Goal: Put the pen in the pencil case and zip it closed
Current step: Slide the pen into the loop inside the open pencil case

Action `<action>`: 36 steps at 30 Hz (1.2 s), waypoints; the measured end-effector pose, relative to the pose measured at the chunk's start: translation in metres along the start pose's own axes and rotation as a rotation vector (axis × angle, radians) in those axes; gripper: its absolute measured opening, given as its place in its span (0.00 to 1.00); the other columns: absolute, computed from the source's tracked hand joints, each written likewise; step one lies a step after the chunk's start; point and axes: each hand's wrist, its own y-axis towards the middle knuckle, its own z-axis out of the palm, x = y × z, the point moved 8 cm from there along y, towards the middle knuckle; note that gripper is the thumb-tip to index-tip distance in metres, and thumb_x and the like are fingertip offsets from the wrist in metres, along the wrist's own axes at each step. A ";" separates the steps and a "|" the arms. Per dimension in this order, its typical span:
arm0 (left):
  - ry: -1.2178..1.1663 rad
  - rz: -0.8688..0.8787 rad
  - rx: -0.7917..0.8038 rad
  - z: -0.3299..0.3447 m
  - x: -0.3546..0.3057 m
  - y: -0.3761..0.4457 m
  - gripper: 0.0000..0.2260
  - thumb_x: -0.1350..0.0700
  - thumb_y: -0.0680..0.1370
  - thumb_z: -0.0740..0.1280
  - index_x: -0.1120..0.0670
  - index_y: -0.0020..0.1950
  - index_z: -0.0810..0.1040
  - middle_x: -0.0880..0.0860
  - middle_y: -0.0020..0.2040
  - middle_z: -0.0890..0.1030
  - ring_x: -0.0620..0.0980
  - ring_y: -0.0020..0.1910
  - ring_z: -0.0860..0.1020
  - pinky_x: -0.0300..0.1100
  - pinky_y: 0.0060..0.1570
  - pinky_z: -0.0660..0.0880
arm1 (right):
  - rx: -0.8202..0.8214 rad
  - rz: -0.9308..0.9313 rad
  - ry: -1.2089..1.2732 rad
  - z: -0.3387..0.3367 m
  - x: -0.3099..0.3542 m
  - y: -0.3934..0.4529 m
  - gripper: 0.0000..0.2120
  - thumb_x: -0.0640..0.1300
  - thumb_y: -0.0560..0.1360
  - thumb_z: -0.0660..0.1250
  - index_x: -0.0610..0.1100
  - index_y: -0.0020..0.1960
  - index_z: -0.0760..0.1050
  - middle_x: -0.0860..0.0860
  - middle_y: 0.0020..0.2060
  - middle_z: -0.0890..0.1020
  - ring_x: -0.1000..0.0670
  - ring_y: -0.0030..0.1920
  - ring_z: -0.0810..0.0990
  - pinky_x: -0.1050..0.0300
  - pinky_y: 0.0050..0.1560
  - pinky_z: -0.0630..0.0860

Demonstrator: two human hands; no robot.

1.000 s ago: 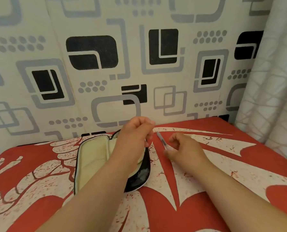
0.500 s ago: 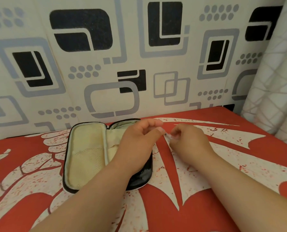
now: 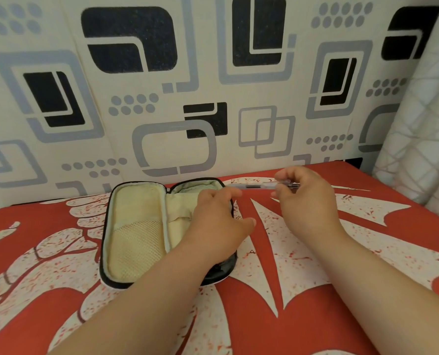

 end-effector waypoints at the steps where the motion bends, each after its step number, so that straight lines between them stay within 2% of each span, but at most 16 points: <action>1: 0.033 -0.005 0.000 0.000 0.001 0.000 0.25 0.50 0.70 0.69 0.45 0.65 0.68 0.45 0.56 0.64 0.44 0.52 0.69 0.30 0.48 0.69 | -0.009 0.005 0.017 -0.001 0.000 0.000 0.07 0.39 0.73 0.64 0.48 0.48 0.76 0.48 0.48 0.81 0.51 0.47 0.79 0.71 0.39 0.66; 2: 0.047 -0.004 0.003 0.000 0.000 0.000 0.26 0.50 0.70 0.69 0.45 0.66 0.67 0.46 0.56 0.66 0.45 0.54 0.69 0.36 0.53 0.69 | -0.017 0.007 0.032 -0.003 0.000 0.000 0.07 0.39 0.73 0.65 0.49 0.48 0.76 0.48 0.47 0.81 0.51 0.47 0.79 0.71 0.39 0.66; 4: 0.060 0.024 0.017 0.000 -0.004 -0.001 0.24 0.53 0.70 0.68 0.47 0.65 0.67 0.45 0.52 0.74 0.46 0.50 0.74 0.42 0.53 0.73 | -0.026 0.004 0.058 -0.005 0.002 0.000 0.07 0.40 0.73 0.65 0.51 0.46 0.74 0.50 0.44 0.82 0.52 0.45 0.79 0.70 0.37 0.66; 6: 0.125 0.059 0.044 0.002 -0.007 -0.002 0.25 0.55 0.71 0.67 0.46 0.67 0.65 0.42 0.49 0.76 0.44 0.44 0.73 0.38 0.47 0.71 | -0.039 -0.002 0.071 -0.007 0.003 -0.001 0.07 0.40 0.73 0.65 0.53 0.44 0.73 0.53 0.39 0.81 0.57 0.41 0.78 0.71 0.35 0.65; 8: 0.212 0.076 0.080 0.005 -0.005 -0.003 0.27 0.57 0.73 0.65 0.46 0.70 0.62 0.47 0.57 0.78 0.45 0.48 0.74 0.35 0.47 0.68 | -0.051 -0.003 0.069 -0.009 0.005 -0.002 0.08 0.41 0.73 0.65 0.54 0.43 0.72 0.58 0.36 0.79 0.61 0.39 0.76 0.75 0.32 0.64; 11: 0.281 0.061 0.149 0.011 0.002 -0.003 0.25 0.62 0.73 0.63 0.46 0.69 0.65 0.51 0.65 0.73 0.50 0.61 0.71 0.37 0.56 0.67 | -0.037 -0.004 0.112 -0.008 0.006 -0.003 0.09 0.41 0.74 0.64 0.55 0.43 0.71 0.58 0.37 0.79 0.64 0.37 0.76 0.80 0.29 0.66; 14: 0.306 0.079 0.187 0.013 0.002 -0.004 0.22 0.64 0.73 0.62 0.46 0.63 0.72 0.50 0.66 0.72 0.50 0.63 0.69 0.35 0.55 0.64 | -0.013 0.003 0.150 -0.005 0.006 -0.004 0.09 0.41 0.74 0.64 0.55 0.43 0.71 0.59 0.37 0.79 0.63 0.39 0.78 0.79 0.31 0.68; 16: 0.322 0.094 0.215 0.013 0.001 -0.004 0.21 0.65 0.73 0.61 0.46 0.62 0.73 0.49 0.66 0.71 0.49 0.63 0.69 0.34 0.54 0.63 | -0.004 0.013 0.161 -0.004 0.006 -0.005 0.08 0.41 0.74 0.64 0.55 0.44 0.72 0.59 0.36 0.80 0.63 0.39 0.79 0.77 0.31 0.69; 18: 0.323 0.098 0.251 0.013 0.000 -0.006 0.21 0.65 0.73 0.61 0.46 0.62 0.73 0.49 0.67 0.70 0.49 0.63 0.69 0.32 0.54 0.63 | 0.005 0.018 0.193 -0.003 0.005 -0.006 0.08 0.41 0.74 0.64 0.55 0.43 0.72 0.59 0.37 0.80 0.61 0.40 0.80 0.73 0.35 0.70; 20: 0.324 0.115 0.286 0.012 -0.002 -0.008 0.22 0.66 0.73 0.60 0.46 0.62 0.73 0.48 0.67 0.70 0.47 0.62 0.69 0.30 0.52 0.63 | 0.021 0.023 0.220 -0.002 0.005 -0.007 0.09 0.41 0.74 0.64 0.55 0.43 0.72 0.57 0.37 0.81 0.60 0.41 0.80 0.69 0.38 0.70; 23: 0.345 0.149 0.366 0.010 -0.006 -0.016 0.25 0.66 0.72 0.60 0.45 0.66 0.69 0.47 0.67 0.70 0.43 0.59 0.69 0.28 0.50 0.62 | 0.048 0.032 0.245 -0.001 0.004 -0.008 0.08 0.41 0.74 0.64 0.55 0.42 0.73 0.54 0.40 0.83 0.64 0.39 0.81 0.72 0.36 0.71; 27: 0.422 0.211 0.511 0.001 -0.007 -0.030 0.29 0.67 0.72 0.59 0.44 0.69 0.64 0.45 0.69 0.68 0.42 0.65 0.65 0.26 0.55 0.56 | 0.085 0.037 0.314 0.002 0.005 -0.008 0.10 0.38 0.74 0.63 0.54 0.41 0.73 0.51 0.43 0.82 0.65 0.37 0.81 0.74 0.33 0.73; 30: 0.489 0.213 0.567 -0.012 0.001 -0.039 0.32 0.67 0.72 0.58 0.39 0.69 0.61 0.41 0.71 0.65 0.41 0.67 0.62 0.30 0.59 0.55 | 0.123 0.050 0.352 0.006 0.006 -0.009 0.12 0.37 0.74 0.63 0.53 0.40 0.73 0.50 0.43 0.82 0.65 0.35 0.81 0.76 0.31 0.71; 32: 0.491 0.208 0.575 -0.020 0.006 -0.044 0.33 0.67 0.72 0.57 0.35 0.68 0.60 0.41 0.70 0.65 0.40 0.65 0.63 0.31 0.58 0.58 | 0.146 0.054 0.337 0.008 0.006 -0.011 0.11 0.37 0.73 0.64 0.53 0.41 0.74 0.50 0.44 0.82 0.64 0.36 0.81 0.75 0.32 0.73; 34: 0.482 0.217 0.561 -0.026 0.008 -0.048 0.34 0.67 0.72 0.57 0.33 0.67 0.61 0.40 0.69 0.67 0.38 0.60 0.64 0.28 0.53 0.59 | 0.165 0.048 0.299 0.009 0.007 -0.011 0.10 0.38 0.73 0.64 0.53 0.41 0.74 0.51 0.44 0.82 0.62 0.37 0.81 0.70 0.38 0.75; 36: 0.478 0.217 0.534 -0.032 0.013 -0.051 0.34 0.67 0.72 0.57 0.31 0.65 0.61 0.38 0.68 0.68 0.36 0.58 0.64 0.27 0.50 0.59 | 0.191 0.054 0.285 0.011 0.007 -0.013 0.10 0.38 0.74 0.64 0.53 0.42 0.75 0.52 0.43 0.81 0.57 0.40 0.82 0.58 0.47 0.79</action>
